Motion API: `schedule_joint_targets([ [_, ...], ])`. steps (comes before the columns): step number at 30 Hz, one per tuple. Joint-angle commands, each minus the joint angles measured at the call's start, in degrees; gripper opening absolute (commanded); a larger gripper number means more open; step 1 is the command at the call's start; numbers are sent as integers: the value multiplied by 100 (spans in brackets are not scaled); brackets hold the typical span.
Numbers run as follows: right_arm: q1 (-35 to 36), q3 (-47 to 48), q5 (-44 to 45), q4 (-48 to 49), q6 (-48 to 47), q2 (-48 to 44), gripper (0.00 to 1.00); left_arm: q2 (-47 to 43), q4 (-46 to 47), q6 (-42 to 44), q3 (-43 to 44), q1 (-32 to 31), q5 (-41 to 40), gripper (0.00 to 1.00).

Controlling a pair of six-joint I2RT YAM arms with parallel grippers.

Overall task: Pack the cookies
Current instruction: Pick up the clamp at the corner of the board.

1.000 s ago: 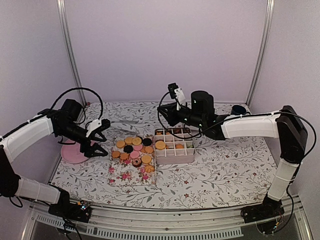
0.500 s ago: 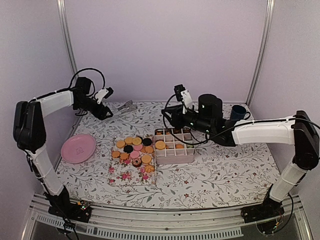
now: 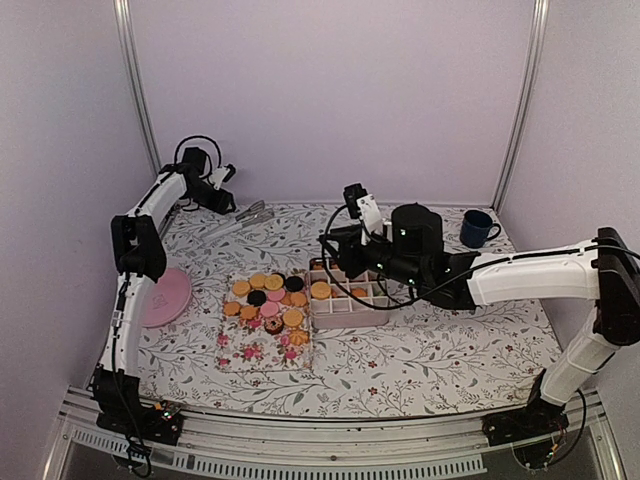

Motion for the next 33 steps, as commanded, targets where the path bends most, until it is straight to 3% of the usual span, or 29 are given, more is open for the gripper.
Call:
schedule_joint_targets([
  [1,79,-24,201,36,166,-216,30,555,-1292,221,995,57,8,60],
  [10,82,87,202,-36,222,-139,30,670,-1924,854,917,100,98,54],
  [28,147,208,135,-122,242,-141,30,489,-2004,1513,827,100,365,51],
  [33,148,239,130,-116,233,-106,29,553,-2088,1553,825,59,366,44],
])
